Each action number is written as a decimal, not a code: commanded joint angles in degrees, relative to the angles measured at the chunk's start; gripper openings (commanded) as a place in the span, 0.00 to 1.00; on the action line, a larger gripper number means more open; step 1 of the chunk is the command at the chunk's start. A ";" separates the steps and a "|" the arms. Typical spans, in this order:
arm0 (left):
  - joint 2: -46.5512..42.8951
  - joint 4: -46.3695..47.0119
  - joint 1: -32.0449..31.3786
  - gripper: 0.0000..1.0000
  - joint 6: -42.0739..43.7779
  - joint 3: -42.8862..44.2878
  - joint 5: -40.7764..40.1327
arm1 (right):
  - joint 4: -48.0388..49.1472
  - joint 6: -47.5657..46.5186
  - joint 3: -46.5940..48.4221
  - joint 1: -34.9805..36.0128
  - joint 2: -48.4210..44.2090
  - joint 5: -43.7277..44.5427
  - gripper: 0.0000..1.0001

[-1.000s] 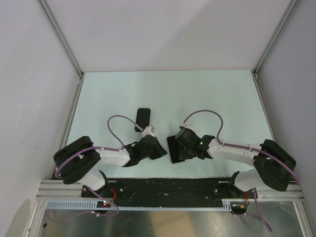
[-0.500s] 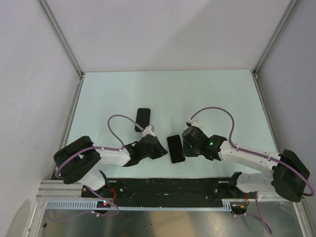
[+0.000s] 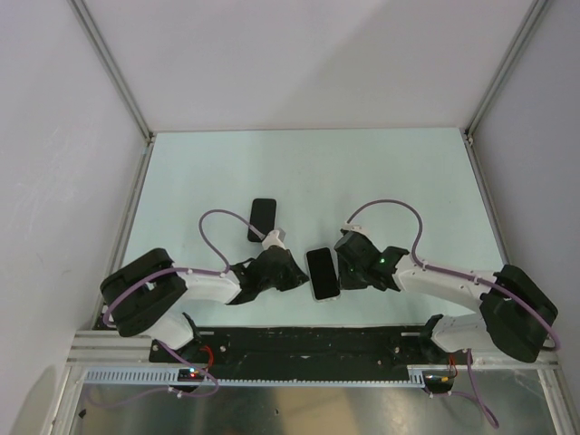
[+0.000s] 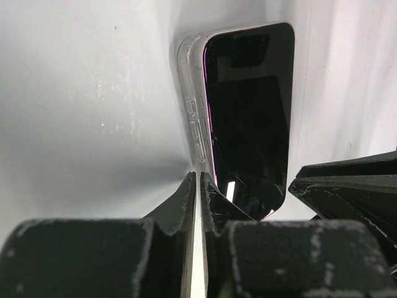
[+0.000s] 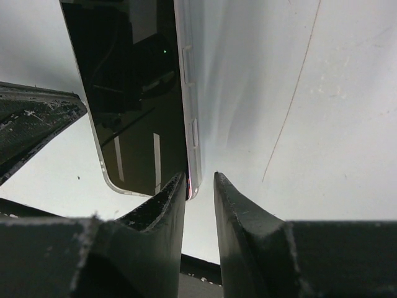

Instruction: Put the phone into the phone case

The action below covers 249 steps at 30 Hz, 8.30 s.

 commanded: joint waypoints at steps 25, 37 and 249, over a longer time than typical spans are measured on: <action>6.07 0.94 2.37 0.09 2.51 6.67 1.46 | 5.89 2.90 0.06 4.10 9.61 -2.98 0.01; -2.11 -4.52 7.05 0.12 6.72 4.86 1.24 | 1.06 0.35 5.14 0.32 -3.17 3.28 0.23; -1.93 -13.34 9.18 0.25 14.89 7.60 2.54 | -0.50 3.39 3.68 -0.54 -0.69 3.69 0.25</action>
